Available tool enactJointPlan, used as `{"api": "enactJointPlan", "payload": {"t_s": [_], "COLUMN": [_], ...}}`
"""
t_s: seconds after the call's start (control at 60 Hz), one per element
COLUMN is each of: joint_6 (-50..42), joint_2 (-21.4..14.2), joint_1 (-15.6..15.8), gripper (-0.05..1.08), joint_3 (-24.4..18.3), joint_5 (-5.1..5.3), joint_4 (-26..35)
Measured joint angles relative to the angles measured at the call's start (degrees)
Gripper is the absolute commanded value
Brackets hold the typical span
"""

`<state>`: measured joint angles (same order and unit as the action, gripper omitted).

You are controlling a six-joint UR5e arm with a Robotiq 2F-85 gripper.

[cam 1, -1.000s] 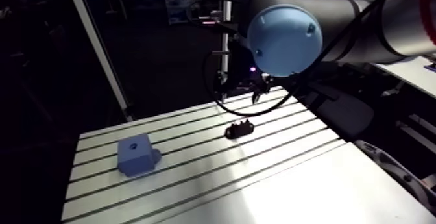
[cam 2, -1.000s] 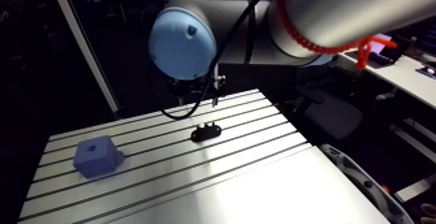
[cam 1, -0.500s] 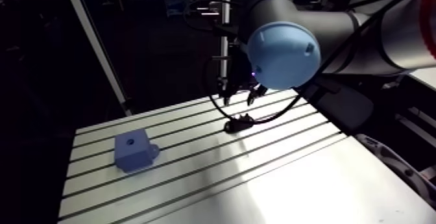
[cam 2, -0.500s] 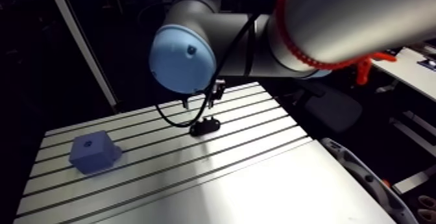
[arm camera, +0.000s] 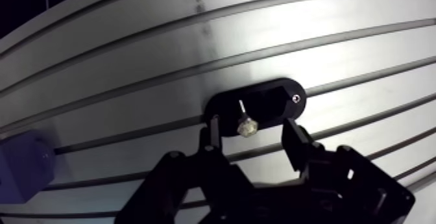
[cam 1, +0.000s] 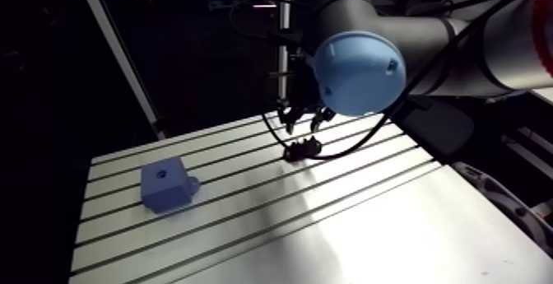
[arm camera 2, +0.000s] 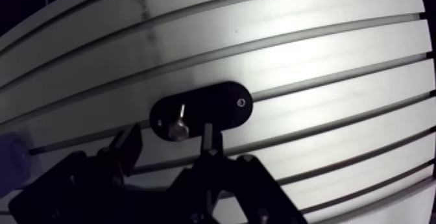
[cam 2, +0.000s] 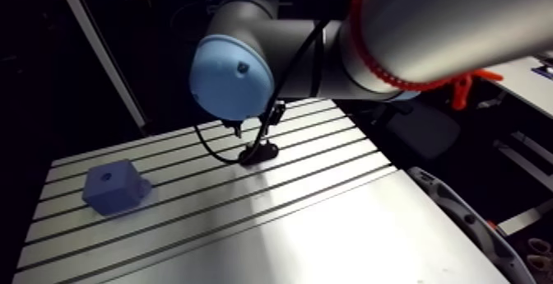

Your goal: Pick up the M10 bolt and insert it into the hex recess until seated.

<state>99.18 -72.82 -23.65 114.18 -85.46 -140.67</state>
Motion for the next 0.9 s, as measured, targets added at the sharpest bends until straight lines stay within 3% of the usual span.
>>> {"api": "enactJointPlan", "payload": {"t_s": [0.333, 0.9], "joint_6": [0.5, 1.08], "joint_2": [1.29, 2.09], "joint_1": [-0.3, -0.26], "gripper": [0.49, 0.5], "joint_3": [-0.22, 0.02], "joint_5": [0.06, -0.09], "joint_4": [-0.41, -0.47]}}
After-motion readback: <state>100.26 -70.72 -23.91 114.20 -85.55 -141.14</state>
